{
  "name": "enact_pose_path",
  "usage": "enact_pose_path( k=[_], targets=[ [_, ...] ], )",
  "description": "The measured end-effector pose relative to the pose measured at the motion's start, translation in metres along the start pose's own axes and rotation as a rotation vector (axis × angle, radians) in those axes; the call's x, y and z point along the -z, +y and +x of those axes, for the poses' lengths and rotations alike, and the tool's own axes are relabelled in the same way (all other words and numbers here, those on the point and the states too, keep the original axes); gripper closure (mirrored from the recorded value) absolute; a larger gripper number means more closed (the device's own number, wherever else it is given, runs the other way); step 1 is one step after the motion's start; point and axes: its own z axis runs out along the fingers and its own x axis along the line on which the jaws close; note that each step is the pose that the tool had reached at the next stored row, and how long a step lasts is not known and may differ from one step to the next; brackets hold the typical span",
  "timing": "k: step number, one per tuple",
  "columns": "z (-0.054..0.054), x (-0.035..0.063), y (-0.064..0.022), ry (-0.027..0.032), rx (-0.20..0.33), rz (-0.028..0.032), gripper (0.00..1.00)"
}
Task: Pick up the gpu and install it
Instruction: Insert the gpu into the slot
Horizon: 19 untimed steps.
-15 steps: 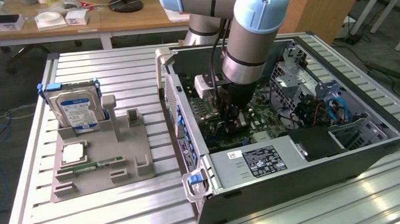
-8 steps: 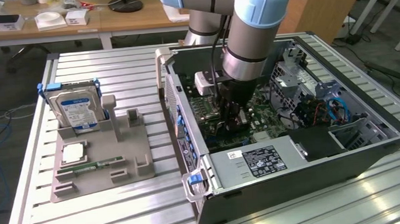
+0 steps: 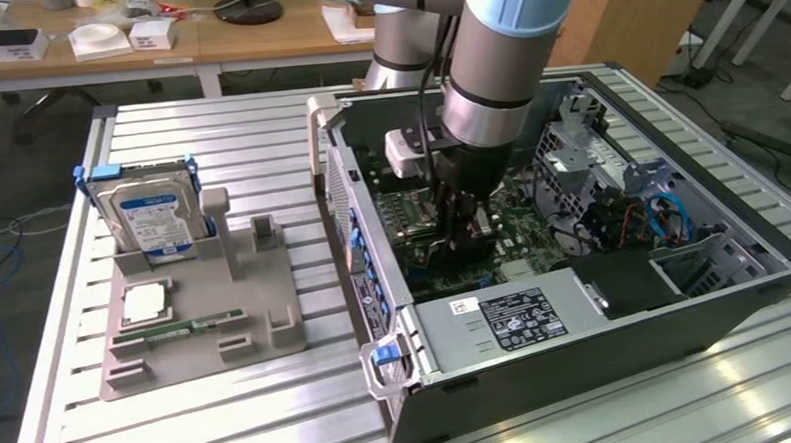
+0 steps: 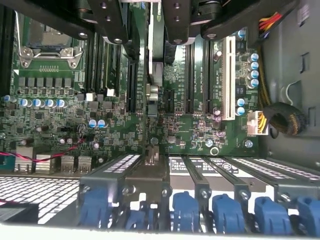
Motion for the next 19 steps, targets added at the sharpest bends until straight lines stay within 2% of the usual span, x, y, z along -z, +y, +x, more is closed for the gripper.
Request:
enact_pose_path(
  k=[4, 6, 7, 11, 12, 13, 19],
  targets=[
    [-0.0002, 0.0057, 0.0005, 0.0001, 0.000, 0.0039, 0.67],
    [-0.0001, 0.0061, 0.0004, 0.0005, 0.000, 0.0044, 0.68],
    [-0.0001, 0.0062, 0.0005, 0.0004, 0.000, 0.0043, 0.74],
    [-0.0001, 0.0062, 0.0005, 0.0001, 0.000, 0.0043, 0.75],
    [0.0001, 0.0002, 0.0007, 0.0023, 0.000, 0.0038, 0.75],
    [0.0001, -0.0021, 0.0008, 0.0021, 0.000, 0.0040, 0.75],
    [0.0001, -0.0024, 0.0009, 0.0016, 0.000, 0.0043, 0.75]
  ],
)
